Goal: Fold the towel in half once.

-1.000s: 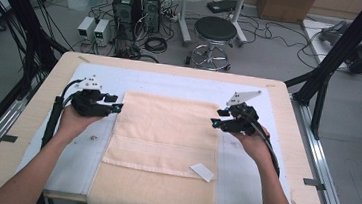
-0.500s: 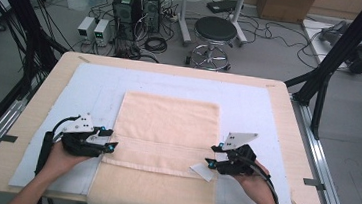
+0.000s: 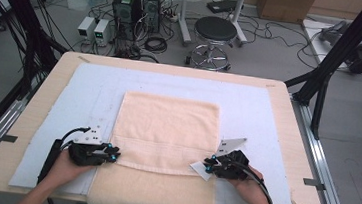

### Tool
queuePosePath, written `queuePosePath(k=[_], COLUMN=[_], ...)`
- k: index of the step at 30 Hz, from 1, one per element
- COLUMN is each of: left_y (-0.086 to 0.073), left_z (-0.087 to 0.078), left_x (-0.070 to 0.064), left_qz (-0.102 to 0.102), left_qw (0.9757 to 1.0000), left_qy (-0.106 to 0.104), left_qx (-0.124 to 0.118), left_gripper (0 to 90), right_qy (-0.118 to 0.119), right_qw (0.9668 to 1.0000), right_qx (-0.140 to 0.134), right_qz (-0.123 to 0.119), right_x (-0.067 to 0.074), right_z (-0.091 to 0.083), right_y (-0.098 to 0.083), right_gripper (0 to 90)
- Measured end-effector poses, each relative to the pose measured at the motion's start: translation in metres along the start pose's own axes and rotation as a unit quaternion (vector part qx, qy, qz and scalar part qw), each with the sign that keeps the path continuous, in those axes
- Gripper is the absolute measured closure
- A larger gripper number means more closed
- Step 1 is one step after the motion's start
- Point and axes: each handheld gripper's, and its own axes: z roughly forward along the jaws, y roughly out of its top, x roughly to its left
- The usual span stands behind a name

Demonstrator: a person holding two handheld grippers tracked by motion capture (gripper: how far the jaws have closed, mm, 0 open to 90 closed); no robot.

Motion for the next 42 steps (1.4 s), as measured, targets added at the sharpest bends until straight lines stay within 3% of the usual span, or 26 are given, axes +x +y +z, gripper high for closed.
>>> queuePosePath(k=[6, 15, 20, 25, 29, 34, 37, 39, 42], left_y=[0.006, 0.018, 0.024, 0.032, 0.039, 0.033, 0.025, 0.019, 0.013], left_z=[-0.006, -0.026, -0.034, -0.053, -0.075, -0.102, -0.115, -0.122, -0.125], left_x=[-0.001, 0.004, 0.001, -0.008, -0.023, -0.055, -0.077, -0.090, -0.099], left_qz=[-0.002, -0.016, -0.007, 0.008, 0.023, 0.040, 0.047, 0.055, 0.060], left_qw=[0.9999, 0.9981, 0.9975, 0.9963, 0.9951, 0.9947, 0.9953, 0.9952, 0.9950], left_qy=[0.010, 0.022, 0.029, 0.033, 0.034, 0.021, 0.006, -0.008, -0.022], left_qx=[-0.007, -0.056, -0.064, -0.079, -0.090, -0.092, -0.084, -0.080, -0.077], left_gripper=[83.9, 84.6, 84.7, 84.8, 84.8, 84.8, 84.8, 83.9, 72.4], right_qy=[-0.004, -0.008, -0.014, -0.017, -0.016, 0.000, 0.027, 0.059, 0.094], right_qw=[1.0000, 0.9992, 0.9987, 0.9972, 0.9954, 0.9935, 0.9928, 0.9919, 0.9891], right_qx=[-0.003, -0.038, -0.048, -0.070, -0.086, -0.098, -0.094, -0.088, -0.090], right_qz=[-0.003, 0.000, -0.010, -0.023, -0.039, -0.058, -0.069, -0.070, -0.069], right_x=[-0.001, -0.005, -0.003, 0.004, 0.016, 0.048, 0.070, 0.082, 0.091], right_z=[-0.006, -0.025, -0.036, -0.054, -0.073, -0.095, -0.102, -0.105, -0.106], right_y=[0.006, 0.018, 0.026, 0.036, 0.044, 0.041, 0.035, 0.030, 0.024], right_gripper=[83.6, 83.8, 84.1, 84.2, 84.2, 84.2, 84.3, 84.1, 73.2])
